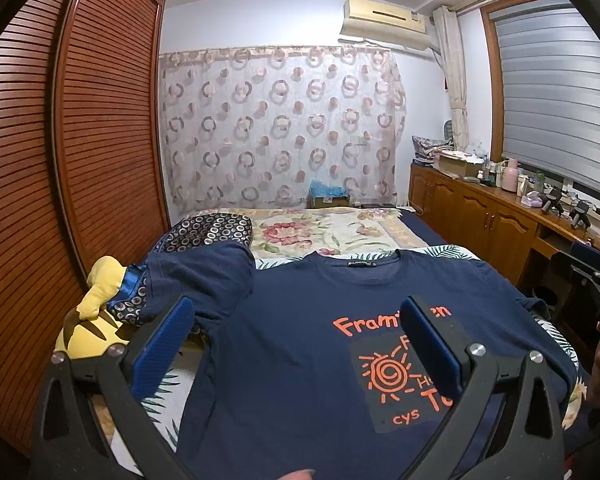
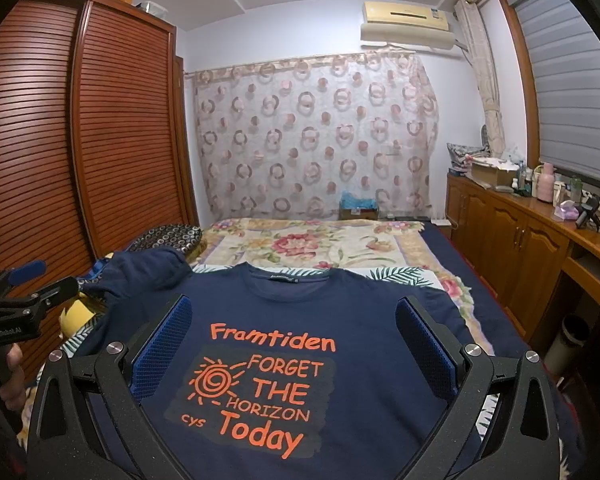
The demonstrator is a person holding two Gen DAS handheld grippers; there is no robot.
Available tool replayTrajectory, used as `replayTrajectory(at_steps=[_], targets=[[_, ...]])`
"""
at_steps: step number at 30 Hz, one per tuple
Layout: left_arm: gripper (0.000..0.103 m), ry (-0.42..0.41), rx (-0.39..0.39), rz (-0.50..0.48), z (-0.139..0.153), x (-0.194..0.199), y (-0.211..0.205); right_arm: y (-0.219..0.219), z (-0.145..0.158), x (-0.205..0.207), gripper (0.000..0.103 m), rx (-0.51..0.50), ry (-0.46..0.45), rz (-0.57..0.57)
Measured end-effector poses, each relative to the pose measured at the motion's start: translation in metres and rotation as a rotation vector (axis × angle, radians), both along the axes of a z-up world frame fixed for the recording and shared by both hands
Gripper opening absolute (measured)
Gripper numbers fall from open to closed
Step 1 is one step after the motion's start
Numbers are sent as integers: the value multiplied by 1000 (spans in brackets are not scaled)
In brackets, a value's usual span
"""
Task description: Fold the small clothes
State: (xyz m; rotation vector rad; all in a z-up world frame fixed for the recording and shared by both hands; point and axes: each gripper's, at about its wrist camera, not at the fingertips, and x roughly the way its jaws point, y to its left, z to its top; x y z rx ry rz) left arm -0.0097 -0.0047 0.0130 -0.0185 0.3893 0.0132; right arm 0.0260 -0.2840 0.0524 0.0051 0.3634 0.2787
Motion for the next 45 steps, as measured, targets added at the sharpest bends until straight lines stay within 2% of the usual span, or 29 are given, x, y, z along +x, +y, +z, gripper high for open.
replayTrajectory(at_steps=[45], targets=[[103,-5,4,-3,2,-2,-3,1,2,-1,103,5,-2,1]])
